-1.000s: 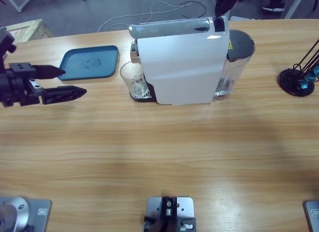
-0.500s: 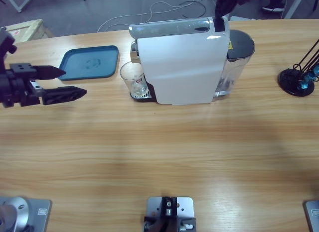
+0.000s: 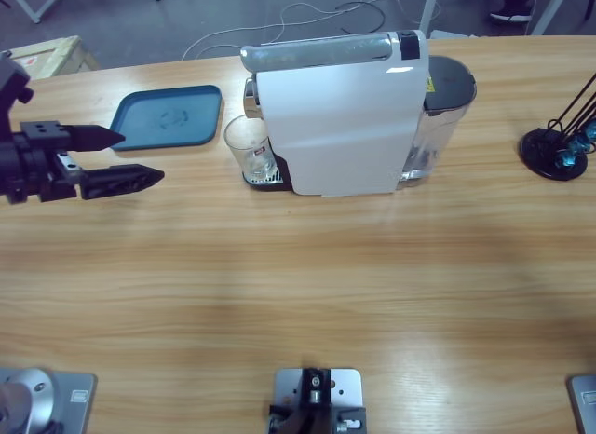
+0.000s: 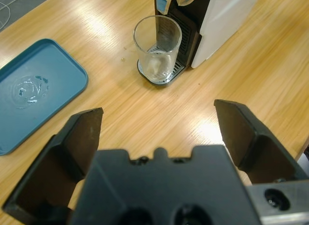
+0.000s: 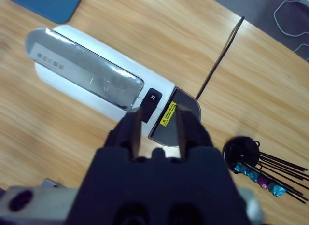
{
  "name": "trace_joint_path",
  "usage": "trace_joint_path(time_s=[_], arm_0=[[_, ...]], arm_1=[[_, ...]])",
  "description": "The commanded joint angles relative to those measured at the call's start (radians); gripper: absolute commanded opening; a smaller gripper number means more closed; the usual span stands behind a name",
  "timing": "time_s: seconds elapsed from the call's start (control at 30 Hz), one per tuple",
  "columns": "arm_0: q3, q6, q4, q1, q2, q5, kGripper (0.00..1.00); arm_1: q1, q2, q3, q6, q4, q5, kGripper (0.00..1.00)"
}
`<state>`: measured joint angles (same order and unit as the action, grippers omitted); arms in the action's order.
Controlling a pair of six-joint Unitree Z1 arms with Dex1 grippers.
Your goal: Pour coffee
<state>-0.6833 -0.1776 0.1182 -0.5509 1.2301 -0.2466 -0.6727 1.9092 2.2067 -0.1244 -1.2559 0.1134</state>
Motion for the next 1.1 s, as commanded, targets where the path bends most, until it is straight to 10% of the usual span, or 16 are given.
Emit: trace_joint_path(time_s=[0.03, 1.1], arm_0=[[0.051, 0.012, -0.011, -0.010, -0.015, -0.010, 1.000], [0.064, 0.006, -0.011, -0.011, -0.031, -0.017, 1.000]], arm_1=[[-0.024, 0.012, -0.030, -0.039, -0.006, 0.003, 1.000], [-0.025, 0.031, -0.059, -0.059, -0.030, 0.020, 1.000]])
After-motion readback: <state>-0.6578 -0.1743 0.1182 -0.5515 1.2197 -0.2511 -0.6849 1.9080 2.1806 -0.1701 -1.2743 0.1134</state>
